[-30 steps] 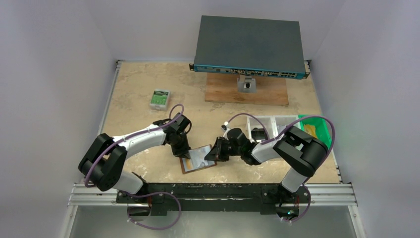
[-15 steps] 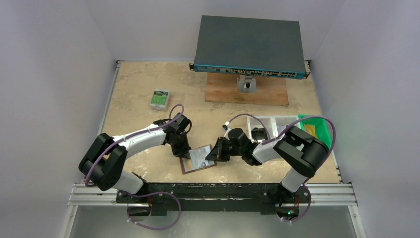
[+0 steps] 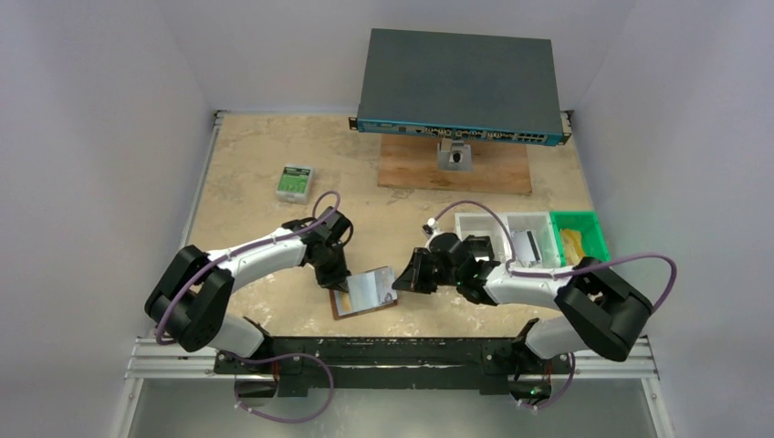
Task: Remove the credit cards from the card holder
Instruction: Remove the credit card from the card holder.
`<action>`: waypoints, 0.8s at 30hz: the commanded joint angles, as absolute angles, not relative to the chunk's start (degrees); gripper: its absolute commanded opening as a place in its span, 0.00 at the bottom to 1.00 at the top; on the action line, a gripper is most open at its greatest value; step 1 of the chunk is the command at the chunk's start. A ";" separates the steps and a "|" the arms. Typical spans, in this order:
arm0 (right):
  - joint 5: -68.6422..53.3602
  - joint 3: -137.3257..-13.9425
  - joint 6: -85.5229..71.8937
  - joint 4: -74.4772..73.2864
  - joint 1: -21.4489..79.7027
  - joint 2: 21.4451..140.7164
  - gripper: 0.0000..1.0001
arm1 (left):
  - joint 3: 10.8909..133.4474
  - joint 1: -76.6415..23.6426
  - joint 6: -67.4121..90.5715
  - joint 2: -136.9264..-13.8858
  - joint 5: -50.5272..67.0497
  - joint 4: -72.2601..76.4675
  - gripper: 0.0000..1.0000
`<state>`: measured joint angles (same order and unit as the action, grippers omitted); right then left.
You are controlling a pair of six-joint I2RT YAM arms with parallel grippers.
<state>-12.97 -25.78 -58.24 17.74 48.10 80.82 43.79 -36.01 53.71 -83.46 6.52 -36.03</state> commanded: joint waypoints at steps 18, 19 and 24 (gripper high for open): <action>-6.00 -33.62 -53.32 -1.81 47.70 64.97 0.00 | 55.26 -35.77 46.41 -73.23 10.98 -42.30 0.39; -6.29 -33.99 -53.39 -2.04 47.72 64.20 0.00 | 55.09 -35.69 46.41 -72.95 12.84 -40.98 0.44; -11.42 -35.60 -54.51 -0.53 46.66 61.86 0.00 | 51.33 -35.55 47.90 -71.11 24.03 -30.32 0.60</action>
